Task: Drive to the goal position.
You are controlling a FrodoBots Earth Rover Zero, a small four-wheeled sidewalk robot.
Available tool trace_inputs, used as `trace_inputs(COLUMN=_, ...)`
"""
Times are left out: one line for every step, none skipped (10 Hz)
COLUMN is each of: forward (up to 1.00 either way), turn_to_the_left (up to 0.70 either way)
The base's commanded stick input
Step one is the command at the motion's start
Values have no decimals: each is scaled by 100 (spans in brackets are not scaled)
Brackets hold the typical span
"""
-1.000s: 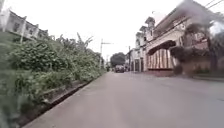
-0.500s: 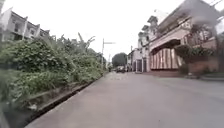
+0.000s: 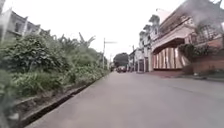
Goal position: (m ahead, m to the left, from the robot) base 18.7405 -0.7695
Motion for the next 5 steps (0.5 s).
trace_inputs(forward=70, turn_to_the_left=0)
trace_inputs(forward=70, turn_to_the_left=0)
trace_inputs(forward=70, turn_to_the_left=0)
trace_inputs(forward=70, turn_to_the_left=0)
trace_inputs(forward=70, turn_to_the_left=0)
